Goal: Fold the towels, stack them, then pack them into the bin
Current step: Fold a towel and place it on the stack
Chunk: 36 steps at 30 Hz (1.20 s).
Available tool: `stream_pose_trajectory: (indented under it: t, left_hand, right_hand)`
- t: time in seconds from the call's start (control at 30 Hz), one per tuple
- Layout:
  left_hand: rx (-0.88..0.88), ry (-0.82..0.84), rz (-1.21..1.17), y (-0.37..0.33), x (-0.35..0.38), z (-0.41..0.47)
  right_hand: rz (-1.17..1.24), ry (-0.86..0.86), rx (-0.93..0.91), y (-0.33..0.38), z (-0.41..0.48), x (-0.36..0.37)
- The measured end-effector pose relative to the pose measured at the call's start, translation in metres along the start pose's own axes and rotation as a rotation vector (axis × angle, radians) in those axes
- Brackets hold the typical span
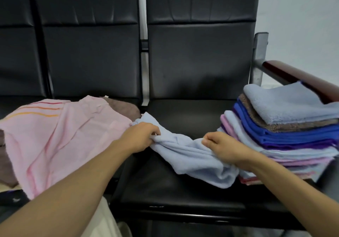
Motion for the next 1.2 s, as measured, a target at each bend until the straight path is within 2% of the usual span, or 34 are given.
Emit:
stream_pose_trajectory:
  t: [0.1, 0.23, 0.3, 0.37, 0.4, 0.47, 0.53, 0.6, 0.73, 0.8, 0.9, 0.97, 1.1, 1.2]
  left_hand:
    - [-0.046, -0.038, -0.022, 0.015, -0.013, -0.001]
    - [-0.183, -0.215, -0.061, 0.017, -0.04, -0.001]
    - [-0.23, -0.392, -0.299, 0.013, -0.063, -0.005]
    - [-0.167, -0.508, -0.648, -0.003, -0.082, -0.004]
    - [-0.064, -0.479, -0.839, -0.021, -0.087, 0.0]
    - [0.164, -0.29, -1.128, -0.063, -0.087, 0.005]
    - [0.232, -0.114, -1.211, -0.078, -0.072, 0.011]
    - [0.139, -0.07, -1.06, -0.064, -0.055, 0.015]
    - [-0.301, -0.135, -0.558, 0.011, -0.028, 0.01]
    - [-0.434, -0.038, -0.402, 0.036, -0.011, 0.0]
    - [-0.4, 0.135, -0.299, 0.041, 0.006, -0.013]
    - [-0.381, 0.173, -0.272, 0.044, 0.015, -0.018]
    - [-0.415, 0.11, -0.242, 0.061, 0.02, -0.019]
    - [-0.33, 0.066, -0.22, 0.055, 0.016, -0.017]
  right_hand:
    - [0.047, 0.037, 0.159, -0.016, -0.002, 0.005]
    - [-0.226, 0.255, 0.207, -0.026, -0.013, 0.029]
    - [-0.122, 0.289, 0.137, -0.017, -0.015, 0.036]
    - [0.113, 0.292, 0.08, -0.001, -0.018, 0.037]
    - [0.238, 0.254, 0.069, 0.003, -0.017, 0.033]
    - [0.444, 0.118, 0.077, 0.004, -0.017, 0.016]
    - [0.607, -0.02, 0.114, -0.006, -0.017, 0.003]
    - [0.661, -0.143, 0.153, -0.02, -0.018, -0.007]
    - [0.669, -0.267, 0.169, -0.032, -0.02, -0.018]
    - [0.692, -0.318, 0.162, -0.029, -0.021, -0.024]
    - [0.697, -0.369, 0.115, -0.02, -0.021, -0.032]
    - [0.715, -0.387, 0.106, -0.017, -0.019, -0.033]
    - [0.904, -0.366, 0.11, -0.013, -0.018, -0.029]
    - [1.171, -0.326, 0.131, -0.012, -0.018, -0.024]
Point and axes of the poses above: each hand's wrist, its own z-axis towards the middle knuckle, its own x-axis out of the palm, y = z × x, the point moved 10 cm from there along z, towards the middle knuckle, and after that the axes turned 5 degrees about z, right-handed, at the moved point
